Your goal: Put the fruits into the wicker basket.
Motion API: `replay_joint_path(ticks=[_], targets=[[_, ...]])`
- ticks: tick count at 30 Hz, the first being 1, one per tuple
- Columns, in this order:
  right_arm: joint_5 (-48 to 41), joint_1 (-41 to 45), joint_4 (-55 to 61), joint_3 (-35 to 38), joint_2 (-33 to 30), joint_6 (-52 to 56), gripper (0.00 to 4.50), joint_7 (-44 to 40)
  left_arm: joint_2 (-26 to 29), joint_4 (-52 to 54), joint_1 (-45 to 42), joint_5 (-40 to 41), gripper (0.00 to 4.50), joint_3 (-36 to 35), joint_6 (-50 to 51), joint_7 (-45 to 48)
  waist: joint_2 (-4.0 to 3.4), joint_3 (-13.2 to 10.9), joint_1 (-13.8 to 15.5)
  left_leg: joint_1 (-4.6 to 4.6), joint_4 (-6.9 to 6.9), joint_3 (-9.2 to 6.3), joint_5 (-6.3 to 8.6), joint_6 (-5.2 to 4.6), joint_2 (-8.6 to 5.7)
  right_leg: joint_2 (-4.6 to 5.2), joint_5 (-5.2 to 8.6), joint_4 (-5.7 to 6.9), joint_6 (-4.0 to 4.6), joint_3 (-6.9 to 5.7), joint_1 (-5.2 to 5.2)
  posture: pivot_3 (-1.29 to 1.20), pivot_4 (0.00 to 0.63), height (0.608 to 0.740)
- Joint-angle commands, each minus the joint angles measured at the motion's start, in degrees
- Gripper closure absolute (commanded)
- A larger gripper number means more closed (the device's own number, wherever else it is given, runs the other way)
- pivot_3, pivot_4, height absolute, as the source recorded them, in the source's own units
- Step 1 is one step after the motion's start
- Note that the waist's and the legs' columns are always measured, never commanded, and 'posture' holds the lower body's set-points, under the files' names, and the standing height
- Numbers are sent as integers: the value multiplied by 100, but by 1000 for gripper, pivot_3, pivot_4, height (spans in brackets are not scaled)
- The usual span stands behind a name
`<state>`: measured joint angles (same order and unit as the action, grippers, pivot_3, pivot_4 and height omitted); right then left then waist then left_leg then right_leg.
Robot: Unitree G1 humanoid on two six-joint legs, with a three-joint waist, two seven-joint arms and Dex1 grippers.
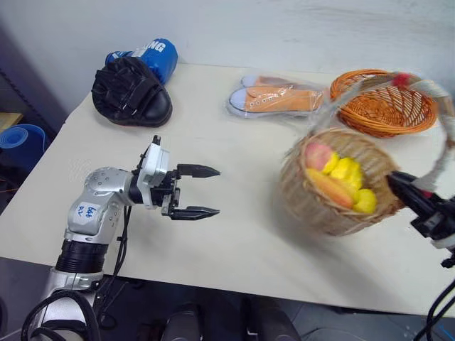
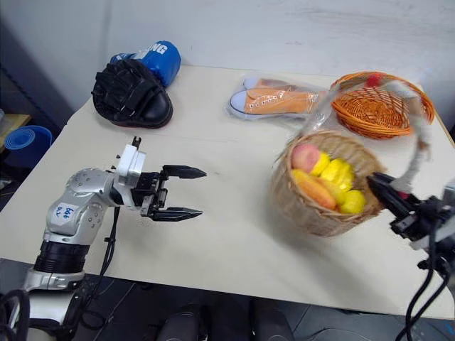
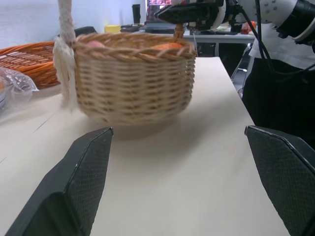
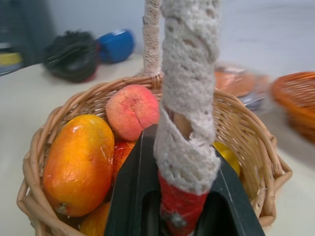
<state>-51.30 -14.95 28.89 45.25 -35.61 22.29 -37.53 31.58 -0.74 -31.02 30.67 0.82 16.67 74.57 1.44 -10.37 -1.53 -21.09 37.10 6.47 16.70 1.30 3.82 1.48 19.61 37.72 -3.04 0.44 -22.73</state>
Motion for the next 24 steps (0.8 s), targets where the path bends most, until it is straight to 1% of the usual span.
replay_joint_path(ticks=[1,3,7,12,15,17,18,19,21,24], targets=[[48,-128,162,602,166,-355,4320,289,-58,-25,-153,-46,0,23,-163,18,-2,-1,-12,0,2,1,0,0,0,0,0,0,0,0,1,0,150,740],[203,-107,6,686,173,-449,4320,409,-87,-70,-178,-64,0,41,-192,34,-6,-3,-50,4,-1,12,1,-1,-1,0,-1,1,-2,9,1,0,150,740],[898,264,-1147,616,-140,-770,4320,384,-191,-180,-259,-120,0,93,-250,46,-7,-4,-61,10,1,18,-1,-4,-2,-1,-4,4,-6,12,2,0,150,740],[1502,1114,-2764,344,-586,-1182,4320,263,-253,-303,-368,-175,0,104,-338,62,-12,-7,-53,9,-1,25,-2,-5,-6,-2,-4,2,-7,21,-4,0,150,740],[1670,1493,-3590,259,-764,-1320,4320,121,-246,-351,-404,-188,0,67,-385,33,-16,-9,-44,10,-2,25,-3,-4,-5,-4,-4,2,-7,21,-5,0,150,740],[1695,1586,-3850,248,-793,-1335,3557,40,-226,-363,-396,-200,0,52,-414,19,-17,-10,-34,9,-3,25,-4,-2,-4,-4,-4,2,-7,21,-6,0,150,740],[1665,1594,-3903,254,-792,-1299,3373,-5,-218,-360,-387,-200,0,46,-421,16,-17,-10,-29,9,-3,25,-4,-1,-3,-4,-4,1,-7,21,-6,0,150,740],[1695,1564,-3923,255,-782,-1354,3078,-60,-210,-368,-380,-209,0,41,-436,9,-18,-10,-26,8,-2,25,-4,-1,-2,-4,-4,1,-7,21,-6,0,150,740],[1558,1457,-3800,317,-722,-1330,2388,-256,-197,-382,-371,-216,0,35,-456,-1,-17,-10,-24,6,-1,25,-4,-1,-3,-3,-4,-1,-8,21,-6,0,150,740],[1744,1235,-3627,453,-718,-1729,1422,-297,-186,-413,-378,-227,0,35,-477,-20,-17,-10,-23,5,0,25,-4,-1,-3,-2,-5,-1,-11,21,-6,0,150,740]])
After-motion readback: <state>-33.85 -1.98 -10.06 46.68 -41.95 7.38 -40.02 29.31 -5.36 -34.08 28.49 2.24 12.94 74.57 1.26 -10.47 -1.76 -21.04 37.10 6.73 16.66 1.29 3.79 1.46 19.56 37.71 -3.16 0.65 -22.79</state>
